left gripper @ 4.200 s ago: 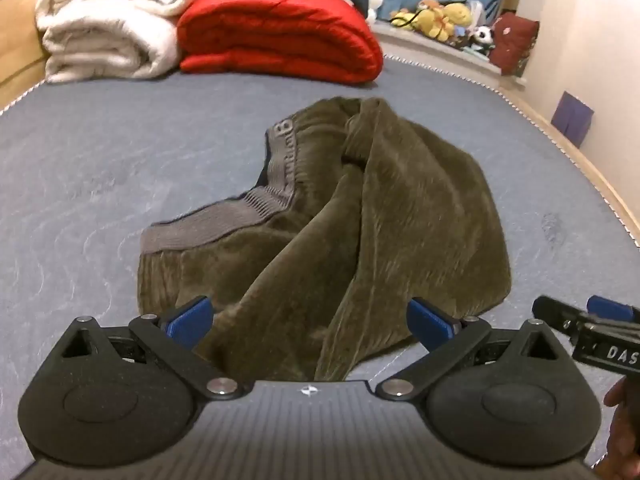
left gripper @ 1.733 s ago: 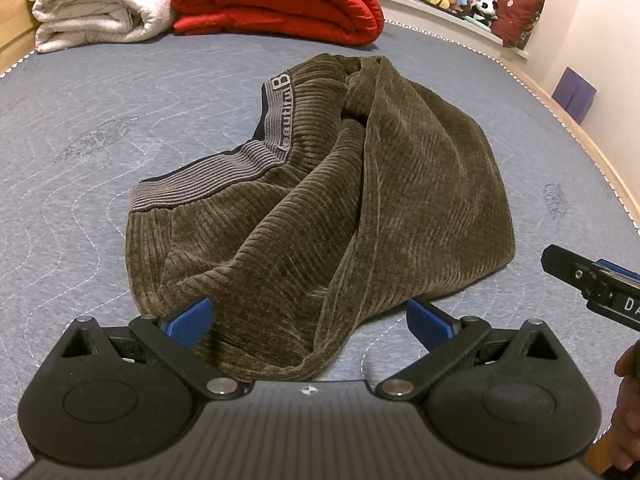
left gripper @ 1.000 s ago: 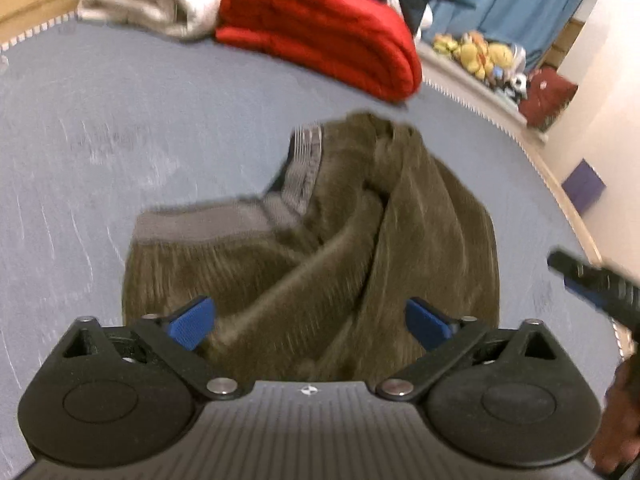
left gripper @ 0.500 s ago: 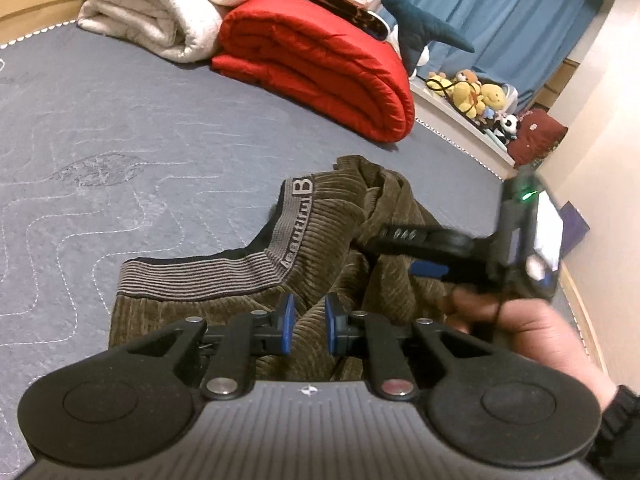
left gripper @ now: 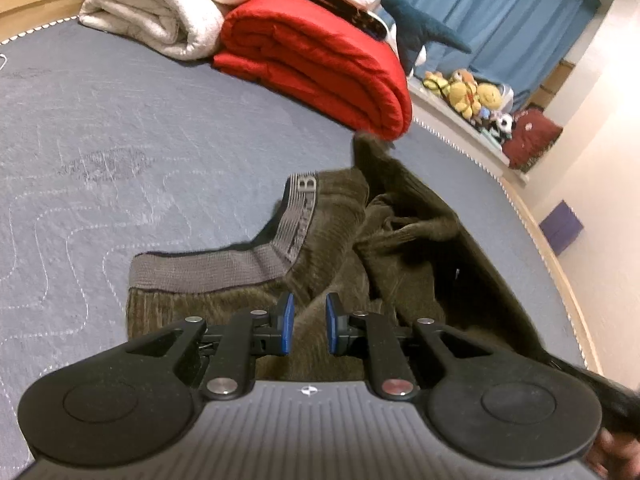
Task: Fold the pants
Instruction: 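Grasp a pant leg with the right tool and lift it up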
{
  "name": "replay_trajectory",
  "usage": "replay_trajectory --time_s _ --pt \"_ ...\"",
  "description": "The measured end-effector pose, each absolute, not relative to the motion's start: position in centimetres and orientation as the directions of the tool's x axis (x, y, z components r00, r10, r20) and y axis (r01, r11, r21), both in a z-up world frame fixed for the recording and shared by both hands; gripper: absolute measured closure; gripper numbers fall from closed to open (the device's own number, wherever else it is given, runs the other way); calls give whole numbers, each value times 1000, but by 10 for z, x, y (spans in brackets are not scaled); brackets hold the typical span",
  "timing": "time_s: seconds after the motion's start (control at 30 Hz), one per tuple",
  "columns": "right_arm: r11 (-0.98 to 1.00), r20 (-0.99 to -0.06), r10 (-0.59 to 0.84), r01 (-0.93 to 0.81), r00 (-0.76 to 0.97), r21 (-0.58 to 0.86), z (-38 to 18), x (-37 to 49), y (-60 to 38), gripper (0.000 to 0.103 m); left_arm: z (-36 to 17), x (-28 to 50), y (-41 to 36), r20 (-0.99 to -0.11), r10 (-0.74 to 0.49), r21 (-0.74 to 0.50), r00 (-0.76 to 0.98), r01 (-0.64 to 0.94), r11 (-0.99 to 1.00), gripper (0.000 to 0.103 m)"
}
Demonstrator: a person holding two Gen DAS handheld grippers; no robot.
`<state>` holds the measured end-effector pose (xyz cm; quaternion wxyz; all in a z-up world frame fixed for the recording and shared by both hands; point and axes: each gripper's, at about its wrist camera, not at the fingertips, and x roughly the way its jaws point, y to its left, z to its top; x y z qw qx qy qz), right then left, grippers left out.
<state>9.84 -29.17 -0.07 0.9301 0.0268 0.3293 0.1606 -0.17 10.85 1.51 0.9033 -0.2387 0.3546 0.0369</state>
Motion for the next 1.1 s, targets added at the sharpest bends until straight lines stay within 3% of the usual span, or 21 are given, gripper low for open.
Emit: replay_trajectory --time_s 0.27,0.37,0.43,0.5,0.53,0.7,0.8,1.0,1.07,1.1 --pt "867 -726 372 -496 579 50 0 7 -363 97 8 -4 96 -681 -119 -389 723 -219 895 81" --pt "881 -689 349 -473 635 11 12 8 -359 90 6 -1 89 -685 -122 -382 718 -212 900 79" --pt "890 -638 374 -454 673 43 23 13 -352 62 4 2 86 -688 -121 -376 715 -209 903 79" --pt "901 -593 366 -434 717 31 27 27 -334 44 2 4 84 -693 -119 -369 711 -208 906 79" --pt "904 -584 354 -427 730 14 26 31 -323 41 1 5 84 -695 -116 -365 709 -210 907 79" --pt "907 -598 317 -420 737 -37 -4 86 -264 41 -2 9 87 -705 -98 -351 703 -225 909 79" --pt "909 -612 295 -412 734 -57 -30 114 -235 41 -2 12 88 -706 -83 -333 703 -226 915 73" --pt "881 -659 205 -429 724 -198 -75 150 -182 41 -4 18 89 -718 -84 -323 691 -224 920 71" --pt "871 -657 153 -415 738 -263 -85 157 -172 45 -4 19 89 -720 -85 -323 688 -224 920 70" --pt "866 -656 130 -407 743 -290 -90 161 -169 54 -3 19 88 -721 -87 -323 687 -223 920 70"
